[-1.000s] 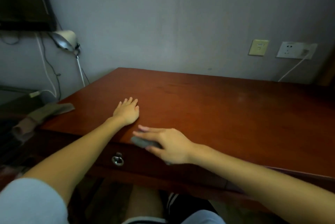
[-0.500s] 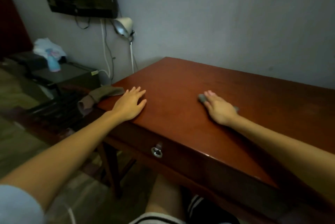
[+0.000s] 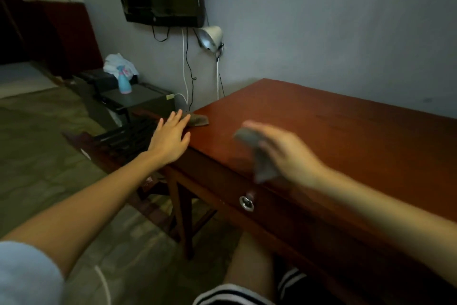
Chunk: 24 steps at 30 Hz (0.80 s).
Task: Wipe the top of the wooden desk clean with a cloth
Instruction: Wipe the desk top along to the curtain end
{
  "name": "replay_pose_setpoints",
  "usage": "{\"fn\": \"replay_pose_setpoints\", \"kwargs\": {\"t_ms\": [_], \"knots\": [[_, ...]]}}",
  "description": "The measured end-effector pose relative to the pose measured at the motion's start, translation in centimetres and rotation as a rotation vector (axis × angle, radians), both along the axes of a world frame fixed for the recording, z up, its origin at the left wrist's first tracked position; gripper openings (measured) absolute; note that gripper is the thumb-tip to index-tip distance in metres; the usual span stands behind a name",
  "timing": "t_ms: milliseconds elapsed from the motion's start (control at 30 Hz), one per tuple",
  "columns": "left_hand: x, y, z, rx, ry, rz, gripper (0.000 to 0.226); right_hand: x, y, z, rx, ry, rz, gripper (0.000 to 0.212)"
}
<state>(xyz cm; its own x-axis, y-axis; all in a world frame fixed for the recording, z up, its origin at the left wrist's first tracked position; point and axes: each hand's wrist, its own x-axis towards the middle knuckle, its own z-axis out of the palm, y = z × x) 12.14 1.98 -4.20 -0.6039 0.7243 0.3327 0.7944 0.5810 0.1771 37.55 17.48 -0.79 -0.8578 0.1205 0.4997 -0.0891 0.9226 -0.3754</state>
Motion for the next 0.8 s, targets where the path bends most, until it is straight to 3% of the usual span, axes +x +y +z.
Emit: {"fn": "replay_pose_setpoints", "kwargs": {"t_ms": [100,233,300,367,567,733,800], "knots": [[-1.1,-0.4,-0.2,-0.009,-0.064,0.030,0.058,1.0,8.1,1.5,0.161,0.078,-0.346,0.046],[-2.0,0.1,0.1,0.083,-0.074,0.019,0.063,0.0,15.9,-0.8,-0.058,-0.308,-0.787,0.046],[-2.5,0.3,0.0,0.102,-0.034,0.023,0.063,-2.1,15.6,-1.7,-0.077,-0.369,-0.853,0.046],[-3.3,0.6,-0.2,0.090,-0.011,0.008,0.061,-5.4,13.7,-2.1,-0.035,-0.392,-0.754,0.050],[-5.1,1.0,-0.4,0.073,-0.103,-0.093,0.052,-13.7,2.2,-2.9,0.085,-0.416,-0.175,0.052],[-5.4,0.6,0.1,0.156,-0.060,-0.111,0.043,-12.7,-4.0,-3.9,0.218,-0.287,0.303,0.049],[-5.5,0.3,0.5,0.192,-0.038,-0.108,0.042,-11.2,-4.0,-4.1,0.284,-0.340,0.450,0.049]]}}
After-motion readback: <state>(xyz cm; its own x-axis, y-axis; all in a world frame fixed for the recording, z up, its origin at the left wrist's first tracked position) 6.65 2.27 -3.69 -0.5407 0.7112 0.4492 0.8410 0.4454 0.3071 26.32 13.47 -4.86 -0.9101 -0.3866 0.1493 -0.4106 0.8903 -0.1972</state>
